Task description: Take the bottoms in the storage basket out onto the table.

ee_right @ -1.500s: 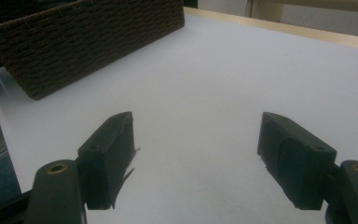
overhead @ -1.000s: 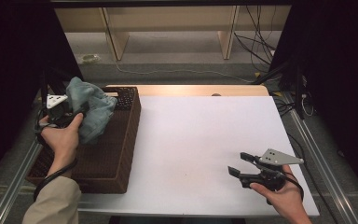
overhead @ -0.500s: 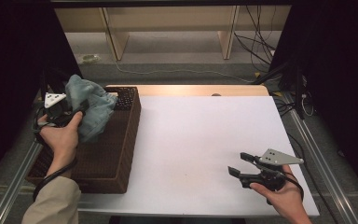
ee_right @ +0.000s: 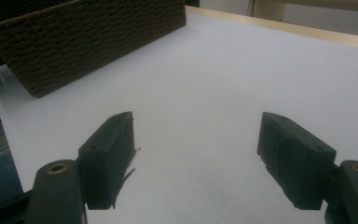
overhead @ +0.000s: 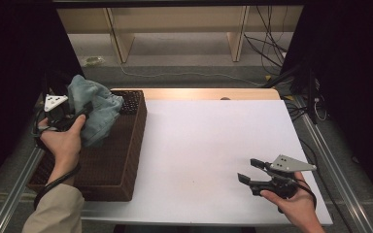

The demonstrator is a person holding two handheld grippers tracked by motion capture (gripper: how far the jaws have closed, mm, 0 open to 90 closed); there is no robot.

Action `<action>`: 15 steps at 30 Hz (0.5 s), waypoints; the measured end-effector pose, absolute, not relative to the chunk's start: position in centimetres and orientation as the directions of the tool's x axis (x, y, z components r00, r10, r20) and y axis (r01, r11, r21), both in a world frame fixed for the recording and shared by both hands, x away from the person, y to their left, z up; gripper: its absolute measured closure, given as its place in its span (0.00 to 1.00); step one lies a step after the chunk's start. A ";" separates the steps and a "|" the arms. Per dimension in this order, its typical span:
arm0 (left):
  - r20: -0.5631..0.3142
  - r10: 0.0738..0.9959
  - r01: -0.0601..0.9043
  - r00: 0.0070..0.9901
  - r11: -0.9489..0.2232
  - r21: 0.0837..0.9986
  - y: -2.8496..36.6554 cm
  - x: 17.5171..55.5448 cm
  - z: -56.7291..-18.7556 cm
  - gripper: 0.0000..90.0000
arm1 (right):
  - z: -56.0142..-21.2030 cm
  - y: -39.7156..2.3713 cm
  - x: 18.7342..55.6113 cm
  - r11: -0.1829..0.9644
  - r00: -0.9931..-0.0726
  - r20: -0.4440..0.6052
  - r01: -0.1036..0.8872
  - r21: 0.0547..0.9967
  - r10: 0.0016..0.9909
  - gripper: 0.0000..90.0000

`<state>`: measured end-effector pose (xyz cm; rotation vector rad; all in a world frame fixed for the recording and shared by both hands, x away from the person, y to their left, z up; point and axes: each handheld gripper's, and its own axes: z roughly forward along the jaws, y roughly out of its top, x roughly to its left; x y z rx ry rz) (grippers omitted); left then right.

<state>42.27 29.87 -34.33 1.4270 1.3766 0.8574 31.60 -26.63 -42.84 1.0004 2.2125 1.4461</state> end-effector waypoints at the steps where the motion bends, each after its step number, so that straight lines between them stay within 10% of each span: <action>1: -0.122 0.985 0.323 0.125 0.076 0.943 29.8 42.2 -34.2 0.83 | -42.8 -26.6 31.6 0.244 -0.705 0.112 0.384 0.891 0.700 0.31; 15: -0.121 0.982 0.308 0.143 0.072 0.949 29.4 41.9 -33.6 0.83 | -42.8 -26.6 31.6 0.245 -0.706 0.112 0.384 0.890 0.699 0.31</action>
